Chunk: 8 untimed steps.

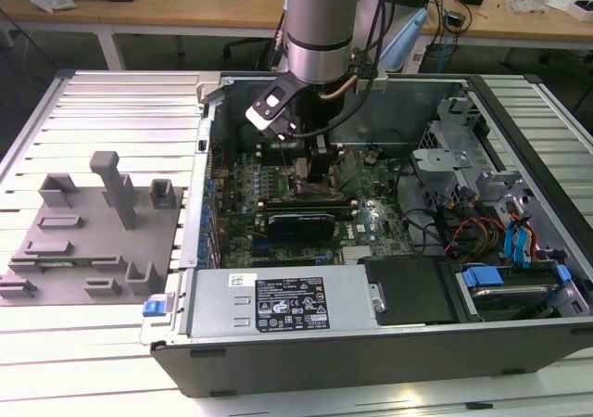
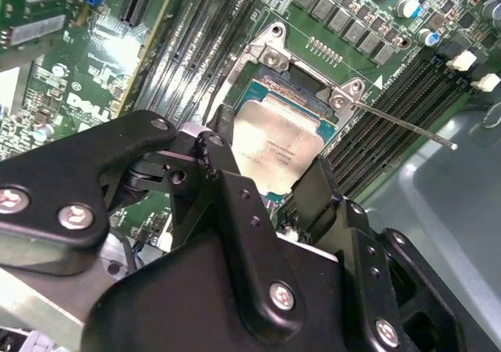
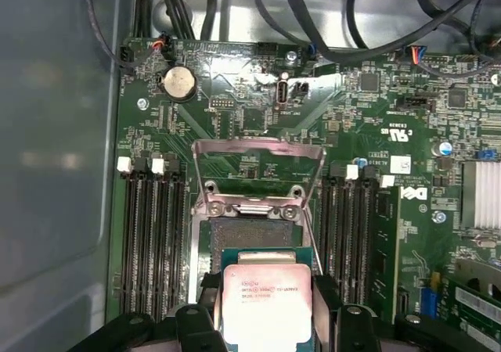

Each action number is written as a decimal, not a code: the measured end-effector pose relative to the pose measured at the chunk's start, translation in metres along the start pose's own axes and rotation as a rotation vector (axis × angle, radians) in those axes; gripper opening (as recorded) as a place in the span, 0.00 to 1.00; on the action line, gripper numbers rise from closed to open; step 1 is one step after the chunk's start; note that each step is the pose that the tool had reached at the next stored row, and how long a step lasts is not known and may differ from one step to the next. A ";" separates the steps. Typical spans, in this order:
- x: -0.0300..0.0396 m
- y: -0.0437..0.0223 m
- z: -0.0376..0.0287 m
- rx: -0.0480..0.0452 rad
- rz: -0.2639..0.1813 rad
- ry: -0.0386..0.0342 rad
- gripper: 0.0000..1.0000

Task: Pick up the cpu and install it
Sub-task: 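Place the cpu into insertion slot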

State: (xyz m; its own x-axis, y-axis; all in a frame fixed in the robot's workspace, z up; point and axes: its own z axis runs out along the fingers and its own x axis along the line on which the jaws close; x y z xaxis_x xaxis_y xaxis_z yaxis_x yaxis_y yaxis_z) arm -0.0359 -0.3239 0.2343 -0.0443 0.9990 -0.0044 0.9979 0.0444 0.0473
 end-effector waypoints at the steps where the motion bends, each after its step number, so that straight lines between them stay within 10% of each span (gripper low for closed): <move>1: 0.0004 0.0002 0.0017 0.0000 0.000 -0.0008 0.55; 8: 0.0042 0.0000 0.0152 0.0002 0.000 -0.0068 0.55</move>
State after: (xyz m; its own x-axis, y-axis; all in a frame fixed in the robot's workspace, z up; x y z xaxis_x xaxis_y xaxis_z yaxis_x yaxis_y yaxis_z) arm -0.0353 -0.3197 0.2191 -0.0441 0.9990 -0.0112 0.9979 0.0445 0.0470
